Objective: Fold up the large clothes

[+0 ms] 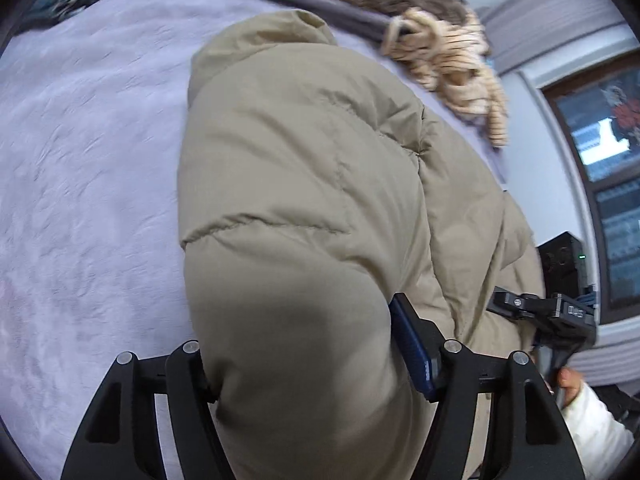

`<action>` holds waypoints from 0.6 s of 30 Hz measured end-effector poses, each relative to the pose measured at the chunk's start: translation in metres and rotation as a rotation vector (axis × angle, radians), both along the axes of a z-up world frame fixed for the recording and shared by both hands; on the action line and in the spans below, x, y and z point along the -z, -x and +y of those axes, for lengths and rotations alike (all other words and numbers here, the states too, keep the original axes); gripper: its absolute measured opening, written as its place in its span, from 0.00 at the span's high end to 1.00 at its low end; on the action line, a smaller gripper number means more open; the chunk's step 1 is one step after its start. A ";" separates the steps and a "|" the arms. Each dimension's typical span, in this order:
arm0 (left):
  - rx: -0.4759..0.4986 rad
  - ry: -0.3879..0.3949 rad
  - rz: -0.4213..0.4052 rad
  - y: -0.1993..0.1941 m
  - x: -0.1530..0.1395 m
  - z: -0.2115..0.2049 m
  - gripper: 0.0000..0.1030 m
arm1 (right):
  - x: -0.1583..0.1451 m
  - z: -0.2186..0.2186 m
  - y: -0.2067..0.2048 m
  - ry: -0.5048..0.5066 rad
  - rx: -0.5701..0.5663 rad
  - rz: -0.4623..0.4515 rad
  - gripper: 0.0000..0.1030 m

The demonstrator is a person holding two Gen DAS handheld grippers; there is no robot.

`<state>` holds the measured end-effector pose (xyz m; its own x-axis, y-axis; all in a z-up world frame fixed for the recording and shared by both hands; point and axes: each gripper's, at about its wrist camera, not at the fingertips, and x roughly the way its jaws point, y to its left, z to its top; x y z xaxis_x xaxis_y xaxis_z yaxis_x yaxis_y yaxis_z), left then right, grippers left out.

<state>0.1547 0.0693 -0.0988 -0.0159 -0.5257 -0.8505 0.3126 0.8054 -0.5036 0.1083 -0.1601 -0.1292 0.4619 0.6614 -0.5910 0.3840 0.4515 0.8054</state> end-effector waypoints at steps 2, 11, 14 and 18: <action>-0.018 -0.028 0.027 0.000 0.018 0.008 0.30 | 0.007 0.011 -0.008 0.055 -0.008 0.068 0.52; -0.009 -0.074 -0.061 0.018 0.014 0.012 0.28 | -0.063 -0.004 0.023 0.429 0.114 0.136 0.67; -0.001 -0.108 -0.094 0.016 0.009 0.003 0.28 | -0.092 0.010 0.033 0.469 0.107 0.045 0.79; 0.001 -0.151 -0.116 0.016 0.006 -0.005 0.26 | -0.092 0.047 -0.011 0.491 -0.048 -0.045 0.79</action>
